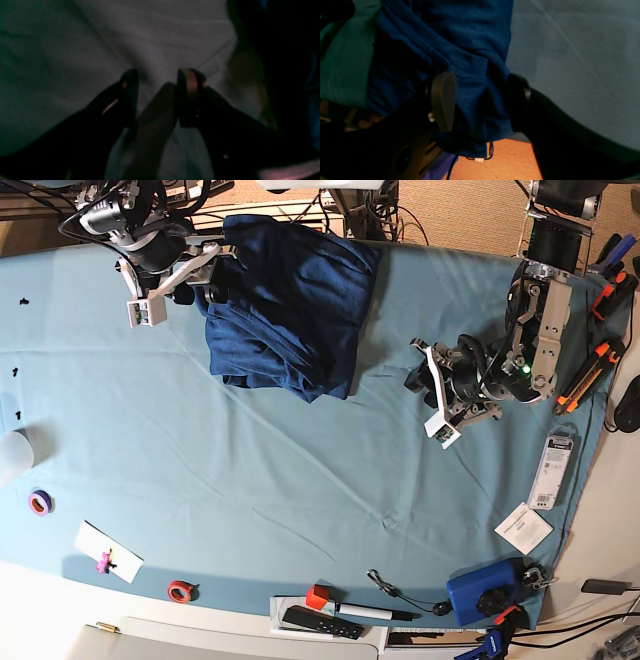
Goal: Layout the t-shirt on the table in an organized manner, then fold the t-shirt properly
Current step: 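Lay the held end onto the shirt with the right gripper, then press the right gripper down across the folded bundle to flatten it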
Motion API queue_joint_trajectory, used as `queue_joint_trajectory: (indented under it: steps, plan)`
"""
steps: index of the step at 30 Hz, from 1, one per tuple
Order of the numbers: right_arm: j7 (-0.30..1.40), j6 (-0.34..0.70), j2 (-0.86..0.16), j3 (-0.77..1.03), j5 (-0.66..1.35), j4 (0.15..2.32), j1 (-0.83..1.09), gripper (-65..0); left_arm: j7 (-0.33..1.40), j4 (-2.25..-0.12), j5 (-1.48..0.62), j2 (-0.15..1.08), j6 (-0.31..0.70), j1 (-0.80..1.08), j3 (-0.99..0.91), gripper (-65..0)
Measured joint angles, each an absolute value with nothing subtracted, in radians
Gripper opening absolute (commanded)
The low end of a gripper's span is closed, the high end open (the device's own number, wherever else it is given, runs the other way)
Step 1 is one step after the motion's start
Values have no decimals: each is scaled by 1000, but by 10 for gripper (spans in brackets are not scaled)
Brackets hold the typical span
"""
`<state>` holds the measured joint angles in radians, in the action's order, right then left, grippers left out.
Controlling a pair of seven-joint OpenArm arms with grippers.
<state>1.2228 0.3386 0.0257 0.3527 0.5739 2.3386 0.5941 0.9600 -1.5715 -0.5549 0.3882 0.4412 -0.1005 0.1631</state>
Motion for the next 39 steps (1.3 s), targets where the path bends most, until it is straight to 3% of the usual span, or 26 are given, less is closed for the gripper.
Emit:
queue_joint_trajectory:
  steps: [11,14,22,24,27,28,39]
  plan:
    - [1234,359,25,257,493,2339,595,-324,960,-1571,-555,388,441,-101,163,-386]
    - [1230,360,26,219,487,2339,596,-267,960,-1571,-555,389,441,-101,163,-386]
    - [1185,360,25,184,455,2204,595,-267,960,-1571,-556,389,441,-101,163,-386]
    - [1185,376,25,183,473,2204,593,-310,960,-1571,-556,388,441,-100,163,-386]
    - [1213,426,25,183,559,2204,593,-492,960,-1571,-555,389,441,-101,163,-386]
    - [1216,439,25,183,604,2204,593,-525,960,-1571,-555,388,441,-101,163,-386]
    - [1242,551,25,176,813,2243,592,-535,960,-1571,-556,388,441,-101,163,-386]
